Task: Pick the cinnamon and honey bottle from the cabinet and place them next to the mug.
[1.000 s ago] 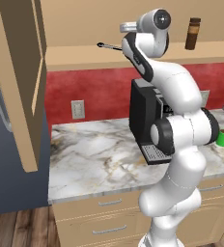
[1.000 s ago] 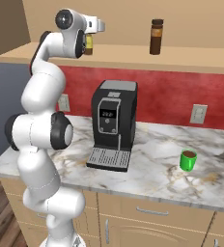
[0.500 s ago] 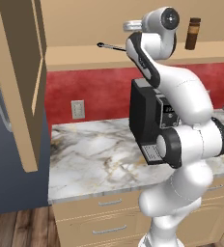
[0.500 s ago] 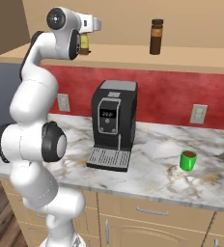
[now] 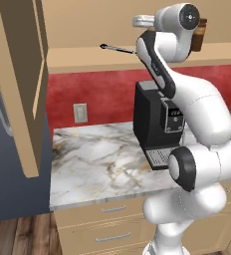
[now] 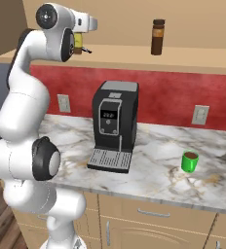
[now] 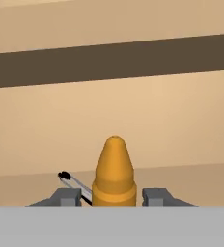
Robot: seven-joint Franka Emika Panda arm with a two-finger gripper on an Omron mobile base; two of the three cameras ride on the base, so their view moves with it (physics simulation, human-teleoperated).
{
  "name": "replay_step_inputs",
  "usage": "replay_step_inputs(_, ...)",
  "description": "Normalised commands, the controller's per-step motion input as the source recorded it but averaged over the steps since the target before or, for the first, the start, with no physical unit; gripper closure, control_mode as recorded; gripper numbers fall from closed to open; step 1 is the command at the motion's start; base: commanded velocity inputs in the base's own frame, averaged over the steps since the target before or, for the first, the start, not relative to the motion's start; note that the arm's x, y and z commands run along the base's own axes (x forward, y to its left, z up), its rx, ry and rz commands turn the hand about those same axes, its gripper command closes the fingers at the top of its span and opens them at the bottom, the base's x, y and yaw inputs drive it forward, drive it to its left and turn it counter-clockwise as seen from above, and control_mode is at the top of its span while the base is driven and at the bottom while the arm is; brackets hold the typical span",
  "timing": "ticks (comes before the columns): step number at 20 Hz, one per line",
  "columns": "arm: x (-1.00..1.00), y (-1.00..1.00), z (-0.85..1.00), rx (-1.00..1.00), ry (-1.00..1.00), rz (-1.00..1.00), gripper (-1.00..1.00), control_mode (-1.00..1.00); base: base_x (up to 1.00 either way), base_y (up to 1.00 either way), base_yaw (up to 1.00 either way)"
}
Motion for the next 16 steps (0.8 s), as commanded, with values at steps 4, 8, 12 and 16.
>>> replay_step_inputs(4,-0.50,0.00,0.15,0.05,0.00,0.00,1.00,-1.00,0.00,0.00,0.00)
replay_step_inputs(8,-0.62,0.00,0.00,0.00,0.00,0.00,1.00,-1.00,0.00,0.00,0.00)
replay_step_inputs(12,-0.83,0.01,-0.40,-0.02,0.00,0.00,1.00,-1.00,0.00,0.00,0.00)
replay_step_inputs(16,-0.97,0.09,-0.96,-0.03,-0.01,0.03,1.00,-1.00,0.00,0.00,0.00)
